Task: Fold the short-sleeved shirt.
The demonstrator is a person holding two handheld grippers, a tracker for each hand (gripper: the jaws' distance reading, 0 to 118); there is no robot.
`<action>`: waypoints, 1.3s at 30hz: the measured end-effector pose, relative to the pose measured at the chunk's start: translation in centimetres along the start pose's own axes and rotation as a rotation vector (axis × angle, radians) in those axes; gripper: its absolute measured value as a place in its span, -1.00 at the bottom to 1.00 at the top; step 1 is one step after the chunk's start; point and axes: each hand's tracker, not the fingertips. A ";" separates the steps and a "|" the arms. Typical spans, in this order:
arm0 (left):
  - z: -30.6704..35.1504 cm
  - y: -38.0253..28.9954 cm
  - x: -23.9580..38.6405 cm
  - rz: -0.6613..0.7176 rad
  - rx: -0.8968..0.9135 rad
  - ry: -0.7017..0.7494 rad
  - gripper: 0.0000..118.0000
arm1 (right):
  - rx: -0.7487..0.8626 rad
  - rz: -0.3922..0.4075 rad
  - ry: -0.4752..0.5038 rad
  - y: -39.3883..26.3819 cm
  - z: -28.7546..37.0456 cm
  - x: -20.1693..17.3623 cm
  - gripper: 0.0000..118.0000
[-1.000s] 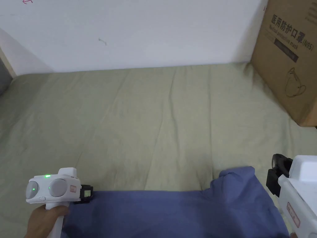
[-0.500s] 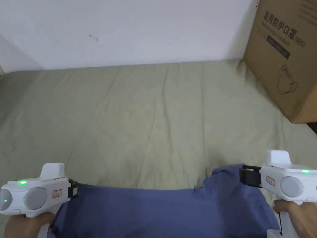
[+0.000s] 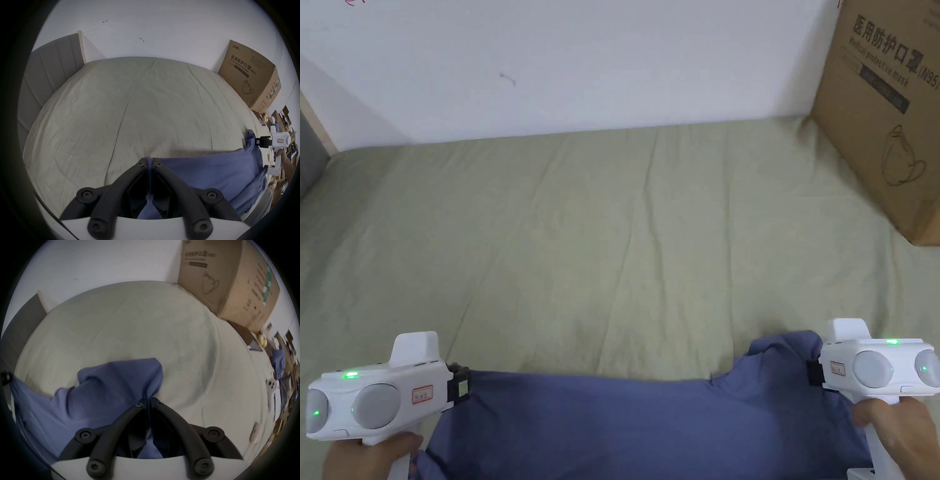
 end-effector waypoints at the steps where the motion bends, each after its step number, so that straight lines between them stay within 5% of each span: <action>1: 0.1 -0.2 0.0 0.003 0.000 0.005 -0.98 | 0.006 0.006 -0.015 -0.1 -0.2 0.6 -0.97; 18: 9.1 -3.8 -2.8 0.075 0.055 0.028 -0.98 | 0.354 -0.076 0.146 -10.0 23.1 0.7 -0.97; 24: 9.9 -10.5 -3.2 0.069 -0.010 0.030 -0.98 | 0.291 -0.071 0.125 -15.6 22.9 -0.3 -0.97; 34: 7.8 -19.1 -3.3 0.073 -0.118 0.058 -0.98 | 0.051 -0.218 0.034 -22.5 15.3 0.6 -0.97; 39: 7.8 -18.9 -3.3 0.082 -0.110 0.075 -0.97 | 0.061 -0.235 0.028 -22.7 15.1 0.8 -0.96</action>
